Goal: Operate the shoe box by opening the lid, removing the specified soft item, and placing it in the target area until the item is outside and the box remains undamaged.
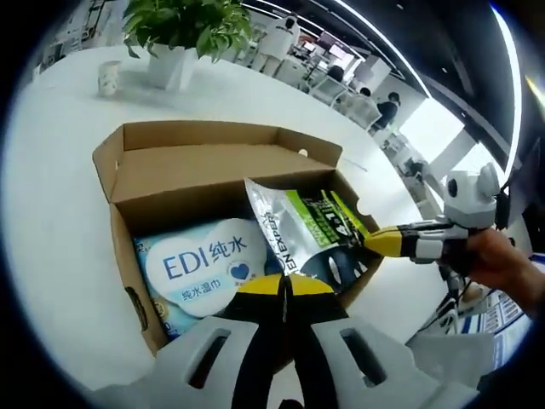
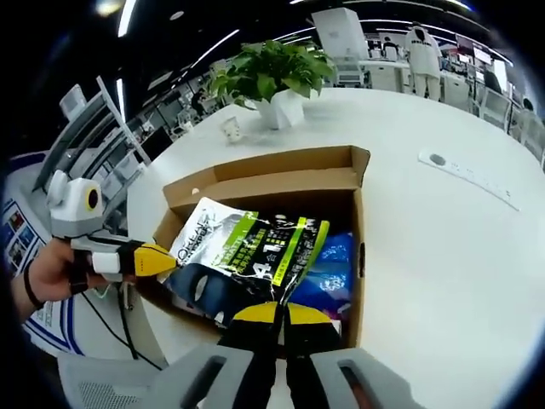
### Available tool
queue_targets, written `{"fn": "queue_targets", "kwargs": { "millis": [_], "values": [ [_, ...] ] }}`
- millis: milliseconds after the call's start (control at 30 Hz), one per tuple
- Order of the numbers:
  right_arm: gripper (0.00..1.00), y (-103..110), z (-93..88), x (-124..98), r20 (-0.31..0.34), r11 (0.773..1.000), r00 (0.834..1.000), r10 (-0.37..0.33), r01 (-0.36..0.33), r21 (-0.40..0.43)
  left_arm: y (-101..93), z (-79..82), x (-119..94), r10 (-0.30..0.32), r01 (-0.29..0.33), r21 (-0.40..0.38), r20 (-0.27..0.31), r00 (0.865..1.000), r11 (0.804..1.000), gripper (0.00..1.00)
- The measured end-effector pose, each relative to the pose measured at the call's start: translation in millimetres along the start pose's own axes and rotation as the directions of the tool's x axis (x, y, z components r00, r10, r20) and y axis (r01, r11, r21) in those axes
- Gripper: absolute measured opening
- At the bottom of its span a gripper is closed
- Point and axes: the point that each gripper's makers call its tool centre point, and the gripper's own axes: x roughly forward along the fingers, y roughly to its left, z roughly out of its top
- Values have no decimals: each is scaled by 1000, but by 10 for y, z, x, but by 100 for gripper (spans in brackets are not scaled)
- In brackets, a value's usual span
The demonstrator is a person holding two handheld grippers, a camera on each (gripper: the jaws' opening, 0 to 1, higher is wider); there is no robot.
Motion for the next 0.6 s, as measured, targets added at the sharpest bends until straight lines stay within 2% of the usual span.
{"fn": "queue_targets", "kwargs": {
  "millis": [333, 600],
  "values": [
    [0, -139, 81, -316, 67, 999, 997, -33, 32, 17, -325, 183, 22, -42, 42, 65, 13, 999, 997, 0],
    [0, -465, 57, -621, 108, 995, 990, -87, 80, 66, -768, 335, 184, -100, 98, 131, 6, 995, 986, 0]
  ]
}}
